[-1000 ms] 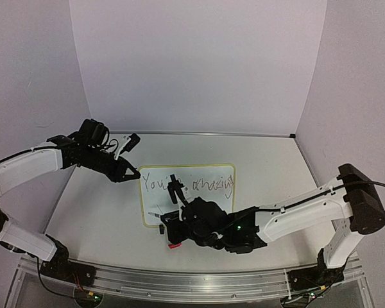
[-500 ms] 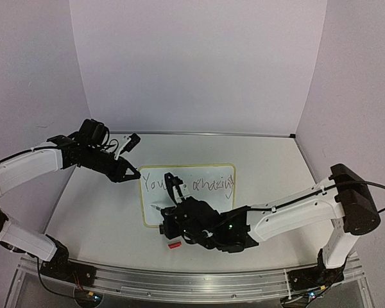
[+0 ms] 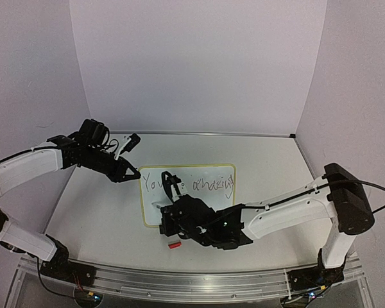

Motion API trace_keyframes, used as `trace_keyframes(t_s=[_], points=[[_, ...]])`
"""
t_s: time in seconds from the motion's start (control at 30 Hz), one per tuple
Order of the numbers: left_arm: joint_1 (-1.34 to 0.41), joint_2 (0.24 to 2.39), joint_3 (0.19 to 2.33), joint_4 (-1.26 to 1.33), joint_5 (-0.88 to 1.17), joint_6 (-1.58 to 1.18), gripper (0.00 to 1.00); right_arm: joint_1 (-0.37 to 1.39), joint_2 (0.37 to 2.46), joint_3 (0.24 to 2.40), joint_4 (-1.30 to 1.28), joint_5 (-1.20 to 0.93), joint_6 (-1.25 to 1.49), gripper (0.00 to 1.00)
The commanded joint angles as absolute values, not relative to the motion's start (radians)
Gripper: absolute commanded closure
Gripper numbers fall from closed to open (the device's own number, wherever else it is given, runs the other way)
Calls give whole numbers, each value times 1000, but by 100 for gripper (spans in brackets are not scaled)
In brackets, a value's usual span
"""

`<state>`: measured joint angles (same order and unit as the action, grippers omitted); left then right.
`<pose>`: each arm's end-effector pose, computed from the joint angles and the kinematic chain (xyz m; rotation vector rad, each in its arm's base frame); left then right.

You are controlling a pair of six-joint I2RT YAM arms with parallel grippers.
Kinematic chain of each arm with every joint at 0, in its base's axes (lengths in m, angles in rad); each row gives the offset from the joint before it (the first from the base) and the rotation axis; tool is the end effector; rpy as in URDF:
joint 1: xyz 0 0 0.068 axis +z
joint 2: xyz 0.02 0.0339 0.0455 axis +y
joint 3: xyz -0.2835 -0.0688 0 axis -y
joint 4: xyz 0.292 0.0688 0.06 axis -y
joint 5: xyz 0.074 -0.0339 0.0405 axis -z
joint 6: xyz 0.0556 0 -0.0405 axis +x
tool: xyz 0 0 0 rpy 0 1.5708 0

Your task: Write a sentence on the whiteboard

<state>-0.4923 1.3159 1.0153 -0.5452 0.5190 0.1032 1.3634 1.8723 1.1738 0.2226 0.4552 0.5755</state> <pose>0.2745 -0.1785 0.2672 0.9394 2.2337 -0.8048 0.1220 0.4613 0.1856 -0.5223 2.0145 0.7658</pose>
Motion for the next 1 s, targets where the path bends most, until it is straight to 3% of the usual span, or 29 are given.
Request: trace_keyframes(t_s=[0.0,0.63,0.97], points=[[-517,1331,1023,-596,508,110,100,1350,1899,1218,221,466,569,100],[-517,1333,1024,-595,507,110,100,1348,1794,1125,172,544,617,100],[-518,1341,1025,-595,507,110,100,1353,1746,1102,274,423,522,100]])
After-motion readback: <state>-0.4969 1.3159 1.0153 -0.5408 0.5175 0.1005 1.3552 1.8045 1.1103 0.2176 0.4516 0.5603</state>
